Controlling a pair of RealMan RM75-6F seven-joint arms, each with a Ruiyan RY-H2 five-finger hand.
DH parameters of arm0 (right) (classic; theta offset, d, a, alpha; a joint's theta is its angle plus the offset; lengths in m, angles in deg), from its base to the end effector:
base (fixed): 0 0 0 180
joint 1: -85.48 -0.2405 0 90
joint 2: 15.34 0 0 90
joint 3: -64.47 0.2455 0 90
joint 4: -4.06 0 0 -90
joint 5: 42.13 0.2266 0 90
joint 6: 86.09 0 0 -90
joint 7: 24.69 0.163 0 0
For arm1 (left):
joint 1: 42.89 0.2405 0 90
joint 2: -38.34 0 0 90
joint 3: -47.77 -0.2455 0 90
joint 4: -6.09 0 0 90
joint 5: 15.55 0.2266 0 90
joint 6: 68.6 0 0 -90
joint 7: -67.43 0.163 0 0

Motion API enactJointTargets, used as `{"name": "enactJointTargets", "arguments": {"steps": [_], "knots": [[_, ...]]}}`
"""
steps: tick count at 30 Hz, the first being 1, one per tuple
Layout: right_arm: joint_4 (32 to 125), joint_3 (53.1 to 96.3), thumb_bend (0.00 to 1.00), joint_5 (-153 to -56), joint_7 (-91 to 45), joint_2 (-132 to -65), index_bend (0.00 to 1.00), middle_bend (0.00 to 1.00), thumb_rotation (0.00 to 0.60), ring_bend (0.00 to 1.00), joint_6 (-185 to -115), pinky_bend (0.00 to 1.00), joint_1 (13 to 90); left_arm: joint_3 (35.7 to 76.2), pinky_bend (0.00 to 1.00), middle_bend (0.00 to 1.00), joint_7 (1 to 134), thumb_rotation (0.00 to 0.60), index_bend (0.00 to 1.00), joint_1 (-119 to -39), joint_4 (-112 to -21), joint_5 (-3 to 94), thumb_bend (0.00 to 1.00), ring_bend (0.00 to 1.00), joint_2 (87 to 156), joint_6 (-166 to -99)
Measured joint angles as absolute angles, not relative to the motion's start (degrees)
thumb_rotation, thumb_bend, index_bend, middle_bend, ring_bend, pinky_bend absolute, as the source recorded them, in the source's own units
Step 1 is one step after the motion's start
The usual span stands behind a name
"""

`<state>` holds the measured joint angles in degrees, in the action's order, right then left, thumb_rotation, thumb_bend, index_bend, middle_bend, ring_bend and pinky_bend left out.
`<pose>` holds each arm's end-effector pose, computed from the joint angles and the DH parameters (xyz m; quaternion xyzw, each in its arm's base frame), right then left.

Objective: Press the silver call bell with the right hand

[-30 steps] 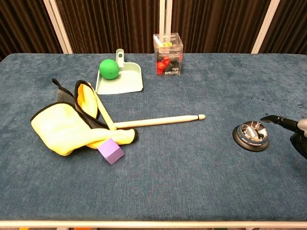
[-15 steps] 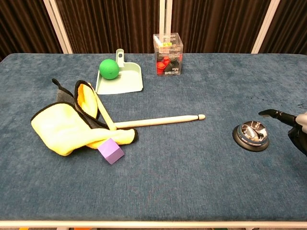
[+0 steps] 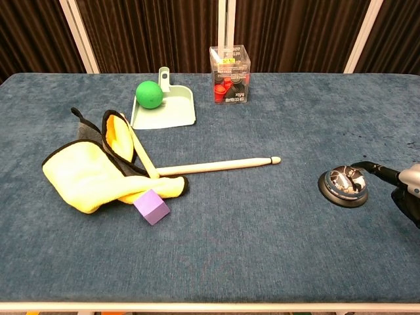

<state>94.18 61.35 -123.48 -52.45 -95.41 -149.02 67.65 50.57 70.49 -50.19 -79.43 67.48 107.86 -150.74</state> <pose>-0.2618 -0.2175 -0.0171 0.7863 -0.3432 0.2341 0.4573 -0.3252 0.2152 0.1166 -0.6086 -0.3791 -0.3549 0.6000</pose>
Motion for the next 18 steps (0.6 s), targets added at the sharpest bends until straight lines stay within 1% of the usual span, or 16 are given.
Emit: {"name": "enactJointTargets", "arguments": {"steps": [6,14,18], "knots": [[94.2,61.6,1.00,-125.0,-50.9,-95.3,0.00,0.89,0.600,0.83,-150.4,0.79,67.6,50.7,0.06,0.00,71.0,0.600,0.00,-50.3,-79.9,67.6,0.00,0.00,107.7,-150.8],[93.2,61.0,1.00,-121.6,-53.0,-95.7,0.00,0.89,0.600,0.83,-147.2,0.79,67.3,50.7,0.06,0.00,70.7,0.600,0.00,-50.2,-79.7,67.4,0.00,0.00,107.6,-150.7],[93.6,61.1,1.00,-122.0,-52.9,-95.8,0.00,0.89,0.600,0.83,-147.9,0.79,67.3,50.7,0.06,0.00,70.7,0.600,0.00,-50.2,-79.8,67.5,0.00,0.00,107.6,-150.9]]}}
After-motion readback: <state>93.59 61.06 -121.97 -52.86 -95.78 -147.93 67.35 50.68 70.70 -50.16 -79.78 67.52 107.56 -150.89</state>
